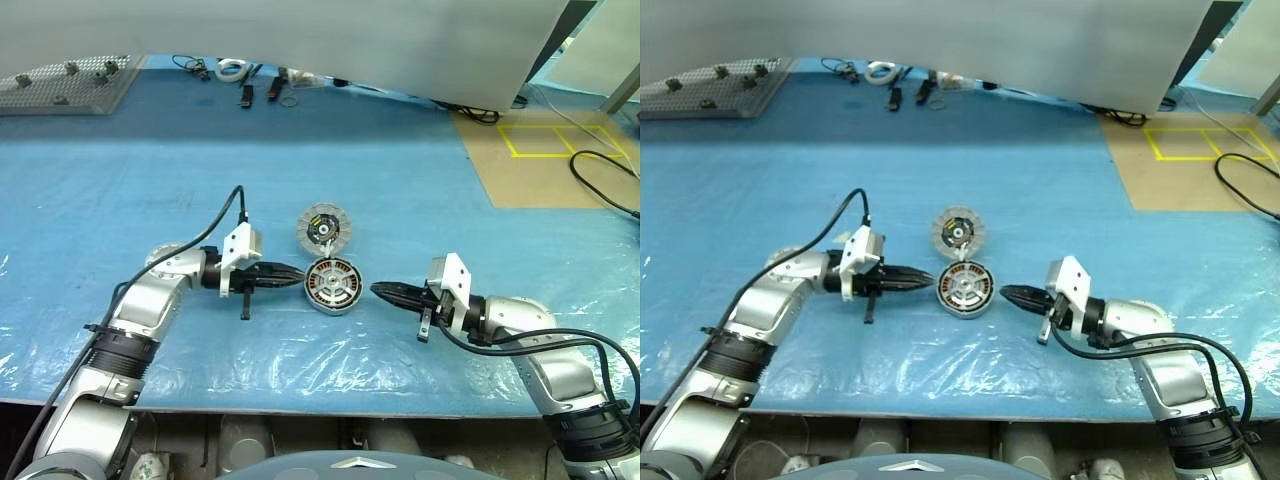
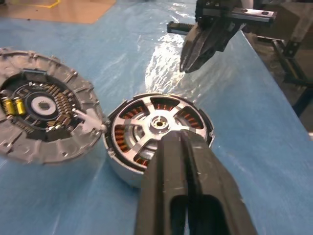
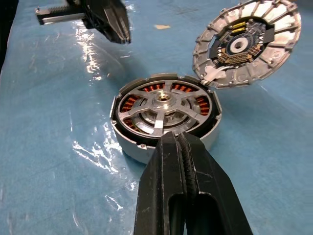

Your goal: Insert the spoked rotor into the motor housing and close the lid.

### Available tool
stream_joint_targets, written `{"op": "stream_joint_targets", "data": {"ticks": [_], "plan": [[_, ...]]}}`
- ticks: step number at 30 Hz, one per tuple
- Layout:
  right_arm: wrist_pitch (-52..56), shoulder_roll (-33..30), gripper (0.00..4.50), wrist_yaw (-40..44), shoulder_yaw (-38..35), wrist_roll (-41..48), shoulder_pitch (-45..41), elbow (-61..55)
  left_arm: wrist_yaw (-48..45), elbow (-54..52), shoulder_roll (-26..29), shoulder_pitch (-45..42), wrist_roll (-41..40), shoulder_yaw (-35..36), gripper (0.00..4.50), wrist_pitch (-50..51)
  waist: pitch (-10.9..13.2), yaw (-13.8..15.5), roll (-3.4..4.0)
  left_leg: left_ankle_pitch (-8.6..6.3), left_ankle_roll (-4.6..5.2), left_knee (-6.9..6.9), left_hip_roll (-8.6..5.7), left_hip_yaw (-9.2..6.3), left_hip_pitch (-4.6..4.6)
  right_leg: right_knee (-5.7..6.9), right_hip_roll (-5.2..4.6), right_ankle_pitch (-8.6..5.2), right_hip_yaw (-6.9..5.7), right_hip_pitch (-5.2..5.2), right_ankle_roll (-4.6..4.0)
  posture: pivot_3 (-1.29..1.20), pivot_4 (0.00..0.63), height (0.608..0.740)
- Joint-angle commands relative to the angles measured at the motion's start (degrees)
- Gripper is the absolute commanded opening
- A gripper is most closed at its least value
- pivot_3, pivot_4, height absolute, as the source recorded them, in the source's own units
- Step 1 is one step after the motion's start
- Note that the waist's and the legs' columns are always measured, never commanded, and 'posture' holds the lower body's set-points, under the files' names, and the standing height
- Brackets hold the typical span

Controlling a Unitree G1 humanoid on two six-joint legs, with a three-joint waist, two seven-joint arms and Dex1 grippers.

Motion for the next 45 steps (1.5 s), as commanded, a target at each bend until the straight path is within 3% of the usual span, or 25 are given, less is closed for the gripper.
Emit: {"op": "stream_joint_targets", "data": {"ticks": [1, 11, 19, 24, 31, 38, 45], "plan": [[0.02, -1.07, 0.0, -0.26, -2.59, 1.38, 2.23, -3.02, 0.5, 1.99, -2.11, -2.67, 2.65, -1.79, 0.05, -3.26, 0.0, 0.13, 0.0, 0.0, 0.0, 0.0, 0.0, 0.0, 0.0, 0.0, 0.0, 0.0, -0.01, 0.0, 0.0, 0.0, 0.15, 0.74], [5.53, -1.46, 0.0, -4.4, -4.0, 2.79, 7.02, -11.25, 1.02, 14.15, -10.82, -12.6, 9.16, -6.22, 0.05, -10.92, 0.0, -0.08, 0.01, 0.0, 0.01, 0.02, -0.03, 0.0, 0.0, -0.02, 0.01, 0.01, 0.07, 0.0, 0.02, 0.0, 0.15, 0.74], [11.13, -1.64, 0.0, -7.82, -4.2, 4.14, 6.04, -16.09, -0.2, 16.79, -11.38, -13.47, 12.61, -8.71, 0.05, -11.38, 0.0, 0.1, 0.01, 0.0, 0.0, 0.01, -0.04, 0.0, -0.01, -0.03, 0.0, 0.12, 0.05, 0.0, 0.21, 0.0, 0.15, 0.74], [14.5, -1.73, 0.0, -9.58, -4.23, 5.41, 4.83, -18.33, 2.41, 18.95, -11.07, -13.09, 19.96, -13.57, 0.05, -12.11, -0.02, 0.33, 0.03, 0.0, -0.01, 0.01, -0.05, 0.0, 0.01, -0.04, -0.02, 0.13, 0.05, 0.03, 0.21, 0.0, 0.15, 0.74], [17.67, -2.21, 0.0, -11.24, -4.7, 6.74, 4.71, -20.87, 3.97, 20.55, -11.55, -13.65, 20.98, -13.79, 0.05, -13.08, -0.05, 1.11, 0.09, 0.0, -0.01, 0.02, -0.08, 0.0, 0.32, -0.05, -0.09, 0.01, 0.07, 0.33, 0.03, 0.0, 0.15, 0.74], [18.52, -2.16, 0.0, -11.82, -4.46, 7.37, 3.75, -20.98, 3.09, 18.25, -12.82, -15.19, 14.55, -8.78, 0.05, -11.27, -0.06, 1.33, 0.11, 0.0, 0.0, 0.01, -0.17, 0.02, 0.34, -0.05, -0.32, 0.01, 0.05, 0.37, 0.05, 0.0, 0.15, 0.74], [18.86, -1.93, 0.0, -11.56, -4.03, 7.81, 1.46, -20.27, -0.88, 5.14, -10.03, -13.6, 0.56, -0.64, 0.05, 0.18, -0.05, 1.2, 0.11, 0.01, -0.02, -0.1, -0.16, 0.01, -0.07, -0.08, -0.27, 0.14, -0.01, -0.01, 0.26, 0.0, 0.15, 0.74]]}}
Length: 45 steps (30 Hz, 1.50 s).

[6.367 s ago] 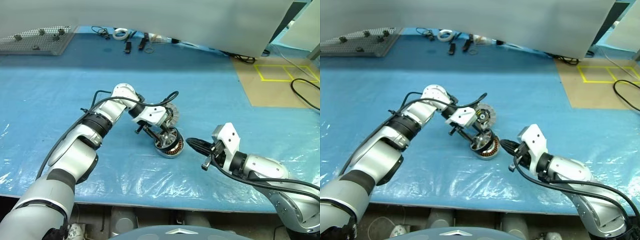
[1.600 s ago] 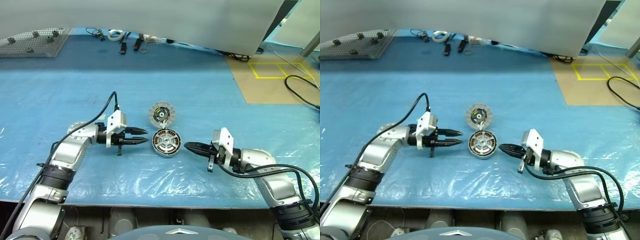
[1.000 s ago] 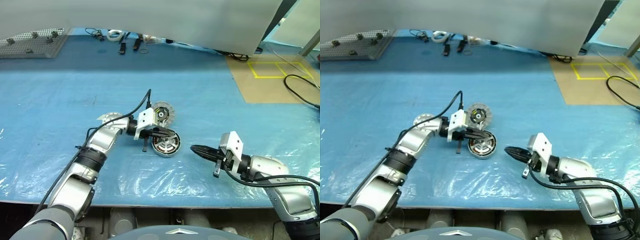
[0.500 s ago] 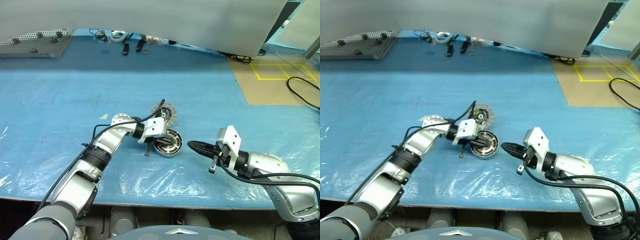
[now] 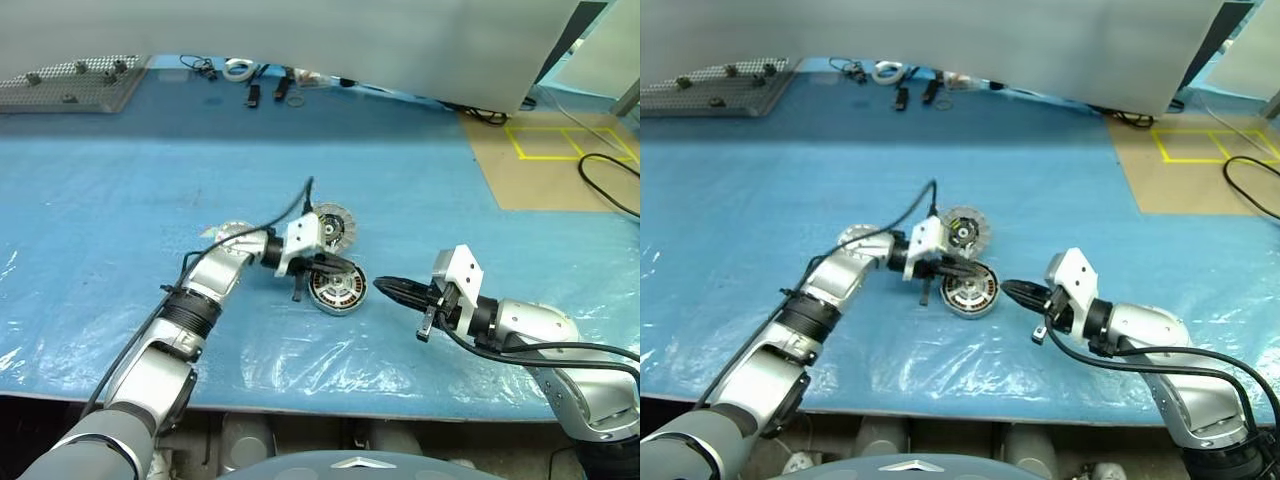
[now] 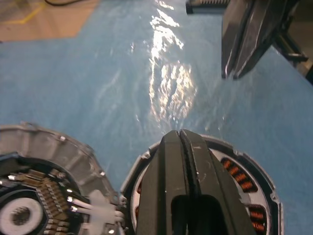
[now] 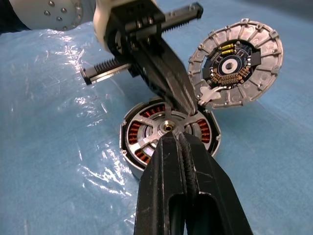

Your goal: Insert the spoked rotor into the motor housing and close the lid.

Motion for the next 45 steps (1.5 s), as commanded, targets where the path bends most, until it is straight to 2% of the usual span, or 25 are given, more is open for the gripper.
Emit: {"op": "stream_joint_targets", "data": {"ticks": [1, 9, 14, 17, 23, 32, 38, 42, 45], "plan": [[0.11, -0.09, 0.0, 0.14, -0.68, 1.54, -1.58, -1.19, -2.11, -9.48, 2.55, 1.1, -8.6, 5.37, 0.05, 6.31, 0.0, -0.02, 0.0, 0.0, 0.0, -0.1, 0.0, 0.0, 0.02, -0.03, 0.01, 0.0, 0.0, -0.01, 0.0, 0.0, 0.15, 0.74], [0.3, 2.09, 0.0, -0.76, -1.98, 2.7, -6.52, 5.25, -0.2, -18.27, 13.43, 11.5, -11.48, 11.4, 0.05, 12.44, 0.02, -0.87, 0.05, 0.0, -0.01, -0.35, 0.04, 0.01, 0.07, -0.11, 0.18, -0.01, -0.06, -0.03, 0.0, 0.0, 0.15, 0.74], [-4.38, 2.09, 0.0, 3.32, -0.8, 1.43, -7.03, 11.06, 3.76, -21.78, 14.48, 16.46, -13.02, 13.95, 0.05, 14.87, 0.03, -0.57, 0.06, 0.0, -0.01, -0.3, 0.04, 0.0, 0.06, -0.12, 0.1, -0.02, -0.13, -0.04, -0.02, 0.0, 0.15, 0.74], [-7.58, 2.38, 0.0, 5.97, 0.39, 0.56, -7.02, 14.19, 6.63, -18.71, 13.42, 16.49, -11.13, 14.09, 0.05, 12.9, 0.03, -0.63, 0.06, 0.0, 0.0, -0.27, 0.04, 0.01, 0.0, -0.1, 0.08, -0.13, -0.12, -0.04, -0.2, 0.0, 0.15, 0.74], [-10.42, 2.4, 0.0, 9.71, 2.17, 0.12, -5.7, 16.39, 8.36, -8.11, 10.89, 11.42, -8.18, 13.19, 0.05, 8.61, 0.03, -1.2, 0.05, 0.0, 0.01, -0.16, 0.05, 0.01, 0.0, -0.05, 0.1, -0.12, -0.1, -0.04, -0.19, 0.0, 0.15, 0.74], [-14.51, 4.0, 0.0, 13.84, 6.89, -3.14, -9.21, 20.85, 6.75, 21.55, 3.26, -6.5, -1.65, 11.42, 0.05, -4.3, 0.04, -1.21, 0.02, 0.03, 0.05, 0.01, 0.0, 0.01, -0.02, -0.02, 0.08, 0.0, -0.06, -0.01, 0.0, 0.0, 0.15, 0.74], [-16.29, 4.69, 0.0, 14.69, 7.62, -4.23, -9.4, 21.94, 8.6, 37.93, -1.15, -15.16, 3.49, 10.99, 0.05, -11.0, 0.05, -0.96, 0.0, 0.13, 0.21, 0.0, 0.0, -0.01, -0.07, 0.01, 0.08, 0.02, -0.08, 0.0, 0.01, 0.0, 0.15, 0.74], [-16.87, 4.38, 0.0, 14.79, 7.5, -4.47, -7.98, 21.17, 11.36, 44.93, -1.96, -18.61, 6.19, 11.67, 0.05, -14.36, 0.07, -0.9, -0.02, 0.13, 0.2, -0.01, -0.01, -0.02, -0.1, -0.01, 0.08, 0.03, -0.08, 0.01, 0.03, 0.0, 0.15, 0.74], [-17.04, 3.85, 0.0, 14.51, 6.97, -4.42, -6.36, 20.05, 9.63, 48.17, -0.93, -21.44, 5.61, 13.58, 0.05, -13.5, 0.09, -0.73, -0.06, 0.12, 0.19, -0.02, 0.0, -0.06, -0.11, -0.01, 0.09, 0.04, -0.09, 0.01, 0.05, 0.0, 0.15, 0.74]]}}
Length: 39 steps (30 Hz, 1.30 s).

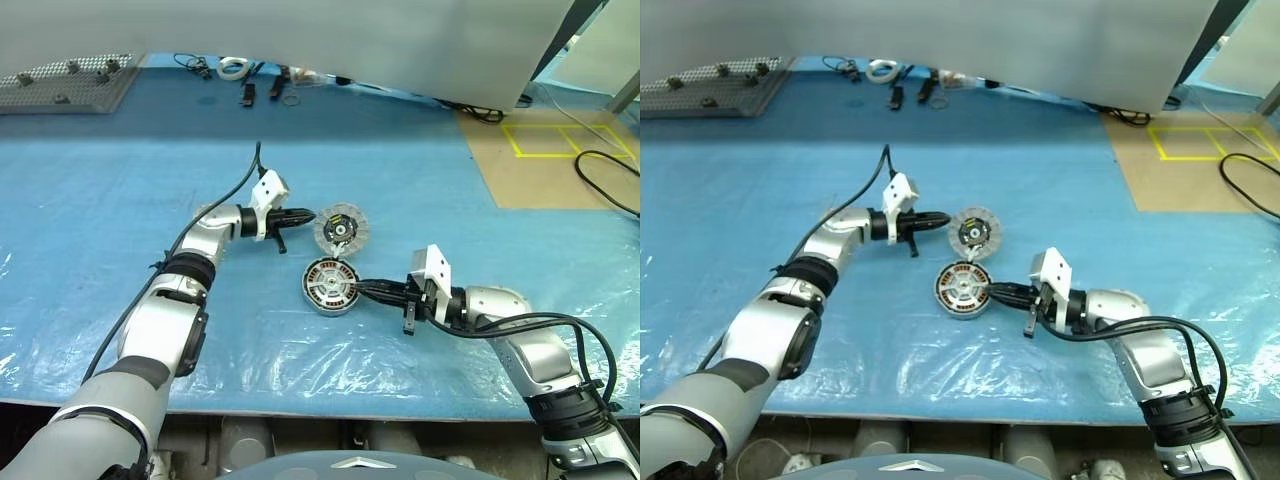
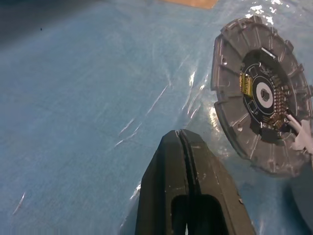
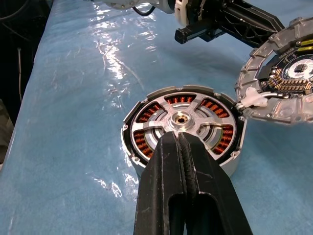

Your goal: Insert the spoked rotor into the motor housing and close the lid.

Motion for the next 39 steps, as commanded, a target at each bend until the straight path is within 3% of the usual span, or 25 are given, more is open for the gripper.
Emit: {"op": "stream_joint_targets", "data": {"ticks": [1, 5, 15, 22, 30, 39], "plan": [[-1.19, -0.64, 0.0, -0.03, -1.58, 0.49, 1.35, -2.71, -2.11, 2.21, 1.76, -3.96, -0.58, 2.71, 0.05, -0.22, 0.01, 0.09, -0.02, -0.01, -0.02, 0.0, 0.0, 0.0, 0.0, 0.0, 0.0, 0.0, 0.0, 0.0, 0.0, 0.0, 0.15, 0.74], [-1.24, -0.71, 0.0, -0.61, -1.85, 0.55, 2.61, -3.7, 0.83, 4.78, 1.23, -5.49, 0.26, 4.19, 0.05, -2.11, 0.01, 0.39, -0.03, -0.1, -0.16, 0.0, -0.02, 0.0, 0.06, 0.0, -0.01, 0.01, -0.01, 0.05, 0.01, 0.0, 0.15, 0.74], [0.65, -1.93, 0.0, -1.56, -1.52, 0.7, 5.31, -8.73, 4.91, 9.57, -7.56, -9.74, 1.9, 6.19, 0.05, -1.07, 0.05, 1.37, -0.08, -0.1, -0.16, 0.04, -0.05, -0.02, -0.02, -0.03, -0.15, 0.02, -0.01, 0.08, 0.04, 0.0, 0.15, 0.74], [2.14, -2.95, 0.0, -3.28, -1.66, 0.85, 7.6, -12.65, 5.32, 10.79, -9.34, -12.13, 5.88, 4.64, 0.05, -1.05, 0.07, 1.02, -0.12, -0.11, -0.17, -0.01, -0.09, -0.04, 0.04, -0.05, -0.13, 0.05, -0.02, 0.08, 0.09, 0.0, 0.15, 0.74], [3.41, -2.89, 0.0, -5.01, -1.11, 0.46, 7.62, -14.45, -4.63, 10.69, -9.23, -12.49, 11.48, 0.65, 0.05, -3.89, 0.08, 1.29, -0.13, -0.11, -0.17, -0.09, -0.26, -0.06, 0.03, -0.13, -0.28, 0.08, -0.03, 0.08, 0.16, 0.0, 0.15, 0.74], [3.32, -2.83, 0.0, -5.97, -0.77, 0.17, 7.55, -14.25, -14.87, 9.11, -9.19, -15.82, 9.01, 3.12, 0.05, -7.88, 0.13, 1.29, -0.21, -0.11, -0.17, -0.13, -0.34, -0.05, 0.03, -0.14, -0.5, 0.08, -0.04, 0.08, 0.16, 0.0, 0.15, 0.74]]}}
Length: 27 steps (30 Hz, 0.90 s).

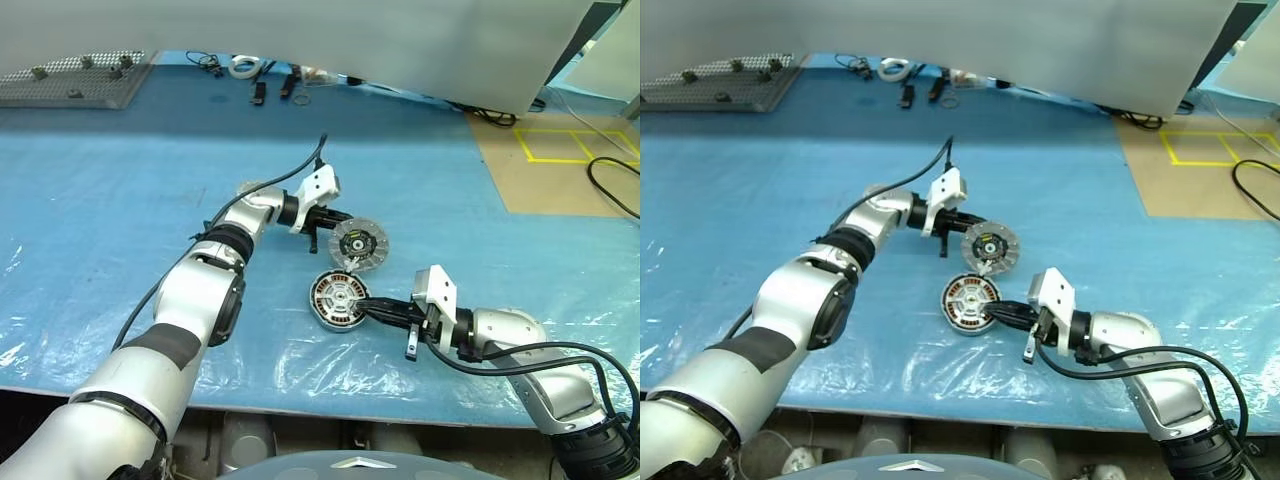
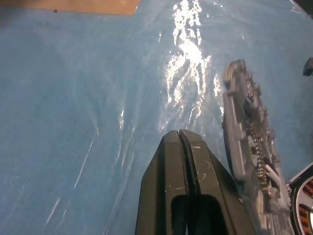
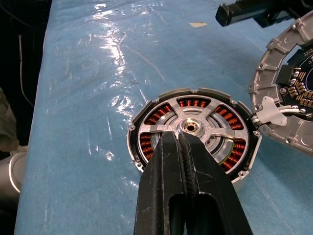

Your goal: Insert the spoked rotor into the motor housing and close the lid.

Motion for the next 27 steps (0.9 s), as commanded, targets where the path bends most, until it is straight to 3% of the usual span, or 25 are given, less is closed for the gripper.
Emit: {"op": "stream_joint_targets", "data": {"ticks": [1, 9, 21, 27], "plan": [[-0.25, -0.2, 0.0, -0.19, -0.56, 0.26, -0.14, -1.72, -3.35, -1.72, -0.11, -2.65, -2.08, 1.78, 0.05, -2.18, 0.01, 0.01, -0.01, 0.0, 0.0, 0.0, -0.02, 0.0, -0.01, 0.0, -0.02, 0.0, 0.0, 0.0, 0.0, 0.0, 0.15, 0.74], [-0.62, 0.57, 0.0, 0.05, 0.37, -0.12, -1.81, -0.38, -3.32, -1.63, 0.3, -1.45, -2.37, 2.49, 0.05, -2.21, 0.02, -0.03, -0.03, 0.0, 0.0, -0.02, -0.16, 0.0, -0.01, 0.0, -0.04, 0.0, 0.0, 0.0, 0.07, 0.0, 0.15, 0.74], [-1.01, 0.27, 0.0, 0.73, 0.11, -0.73, -2.03, 0.49, -14.53, -4.27, -1.91, -0.12, -4.6, 2.61, 0.05, -3.51, 0.06, 0.04, -0.1, 0.01, 0.01, -0.08, -0.23, 0.0, -0.03, -0.03, -0.1, -0.01, 0.0, 0.0, 0.1, 0.0, 0.15, 0.74], [-1.64, 0.23, 0.0, 0.96, 0.35, -1.36, -2.02, 1.39, -17.58, -10.06, -2.04, 1.44, -10.88, -4.0, 0.05, -3.08, 0.07, 0.05, -0.11, 0.0, 0.02, -0.09, -0.22, 0.0, 0.0, -0.02, -0.1, -0.01, 0.01, 0.0, 0.1, 0.0, 0.15, 0.74]]}}
